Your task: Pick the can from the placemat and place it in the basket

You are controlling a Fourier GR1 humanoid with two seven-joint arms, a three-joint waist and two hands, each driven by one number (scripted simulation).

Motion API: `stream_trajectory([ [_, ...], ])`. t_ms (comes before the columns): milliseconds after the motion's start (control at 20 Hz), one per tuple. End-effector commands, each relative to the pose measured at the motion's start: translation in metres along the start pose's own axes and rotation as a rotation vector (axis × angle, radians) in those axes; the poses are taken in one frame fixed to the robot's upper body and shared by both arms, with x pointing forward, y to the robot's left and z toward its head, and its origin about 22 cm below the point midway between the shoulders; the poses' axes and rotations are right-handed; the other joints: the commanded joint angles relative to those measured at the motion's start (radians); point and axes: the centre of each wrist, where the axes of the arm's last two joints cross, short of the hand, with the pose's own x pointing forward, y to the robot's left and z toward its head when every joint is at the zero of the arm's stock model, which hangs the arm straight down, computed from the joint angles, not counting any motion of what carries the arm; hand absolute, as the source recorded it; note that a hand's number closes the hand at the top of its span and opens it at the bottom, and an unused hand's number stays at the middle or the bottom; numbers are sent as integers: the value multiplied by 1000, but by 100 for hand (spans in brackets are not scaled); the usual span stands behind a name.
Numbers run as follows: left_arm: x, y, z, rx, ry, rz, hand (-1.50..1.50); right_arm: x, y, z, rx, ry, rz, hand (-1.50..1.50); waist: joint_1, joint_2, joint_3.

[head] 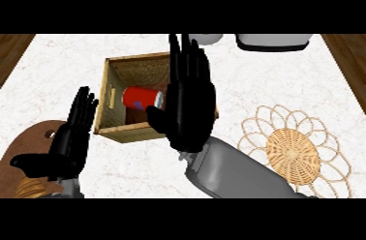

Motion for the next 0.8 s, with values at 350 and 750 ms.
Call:
stream_trajectory([
  [350, 2, 4, -10, 35, -7, 0, 0, -16, -98, -3, -195, 230, -179, -150, -24, -1, 0],
  [750, 2, 21, -1, 10, 3, -8, 0, -54, -166, 24, -141, 133, -256, -150, 1, 4, 0],
])
